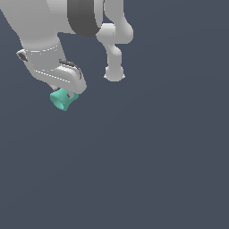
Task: Pick up the object and move it to a goal position.
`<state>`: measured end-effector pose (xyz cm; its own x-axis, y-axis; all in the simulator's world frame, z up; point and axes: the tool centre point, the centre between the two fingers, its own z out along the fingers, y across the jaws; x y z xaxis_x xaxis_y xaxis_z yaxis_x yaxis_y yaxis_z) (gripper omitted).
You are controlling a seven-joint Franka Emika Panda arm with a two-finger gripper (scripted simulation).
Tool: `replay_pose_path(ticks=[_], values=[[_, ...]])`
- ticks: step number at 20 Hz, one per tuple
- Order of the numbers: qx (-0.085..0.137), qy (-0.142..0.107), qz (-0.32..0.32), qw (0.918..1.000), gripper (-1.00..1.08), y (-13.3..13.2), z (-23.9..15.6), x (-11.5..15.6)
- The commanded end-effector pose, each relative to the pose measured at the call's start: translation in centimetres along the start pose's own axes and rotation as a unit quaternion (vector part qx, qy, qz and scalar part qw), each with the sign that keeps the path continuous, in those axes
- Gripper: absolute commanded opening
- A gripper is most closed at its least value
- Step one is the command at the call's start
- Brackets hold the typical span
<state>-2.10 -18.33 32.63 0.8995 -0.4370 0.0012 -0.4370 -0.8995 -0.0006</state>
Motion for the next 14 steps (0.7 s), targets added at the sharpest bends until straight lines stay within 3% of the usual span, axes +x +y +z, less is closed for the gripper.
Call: replay_pose_path(ticks=[1, 14], values=[[0.0, -0.001, 0.0, 1.0, -1.0, 0.8, -2.2, 0.7], [0.0, -0.001, -0.001, 1.0, -1.0, 3.3, -9.8, 3.3]])
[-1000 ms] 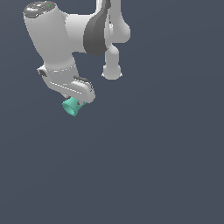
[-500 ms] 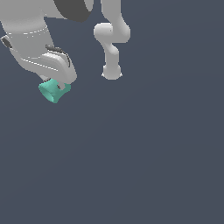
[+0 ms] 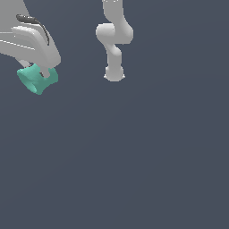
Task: Pick up the object and move it to a goal position.
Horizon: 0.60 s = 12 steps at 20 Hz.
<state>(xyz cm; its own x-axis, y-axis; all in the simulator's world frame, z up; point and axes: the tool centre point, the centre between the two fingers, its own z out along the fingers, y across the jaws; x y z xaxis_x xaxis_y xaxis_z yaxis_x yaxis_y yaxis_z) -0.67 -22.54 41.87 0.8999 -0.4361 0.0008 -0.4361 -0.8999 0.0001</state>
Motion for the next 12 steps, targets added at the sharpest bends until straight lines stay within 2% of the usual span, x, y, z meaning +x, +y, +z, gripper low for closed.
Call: replay_pose_path(ticks=[1, 12], values=[[0.0, 0.0, 0.0, 1.0, -1.0, 0.3, -0.9, 0.3], [0.0, 0.0, 0.0, 1.0, -1.0, 0.8, -2.4, 1.0]])
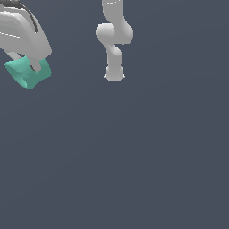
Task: Pick up the object and move it to a goal position.
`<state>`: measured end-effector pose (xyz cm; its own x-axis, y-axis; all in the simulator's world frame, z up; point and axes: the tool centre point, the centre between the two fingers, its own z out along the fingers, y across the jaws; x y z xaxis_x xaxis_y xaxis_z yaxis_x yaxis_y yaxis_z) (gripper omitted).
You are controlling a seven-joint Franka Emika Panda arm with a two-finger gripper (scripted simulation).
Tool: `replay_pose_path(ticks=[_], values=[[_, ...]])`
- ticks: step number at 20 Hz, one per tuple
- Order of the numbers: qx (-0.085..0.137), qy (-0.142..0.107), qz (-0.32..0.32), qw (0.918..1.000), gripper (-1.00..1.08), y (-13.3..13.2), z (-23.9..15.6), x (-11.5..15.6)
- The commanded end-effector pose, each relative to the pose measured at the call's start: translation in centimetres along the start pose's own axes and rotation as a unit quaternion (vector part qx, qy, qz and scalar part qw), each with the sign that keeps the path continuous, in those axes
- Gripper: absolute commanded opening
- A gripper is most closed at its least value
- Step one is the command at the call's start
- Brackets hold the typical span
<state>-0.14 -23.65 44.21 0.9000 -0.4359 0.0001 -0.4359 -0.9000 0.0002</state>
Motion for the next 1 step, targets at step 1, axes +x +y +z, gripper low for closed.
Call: replay_pose_path(ticks=[1], values=[[0.0, 0.0, 0.0, 1.0, -1.0, 0.0, -0.09, 0.05]])
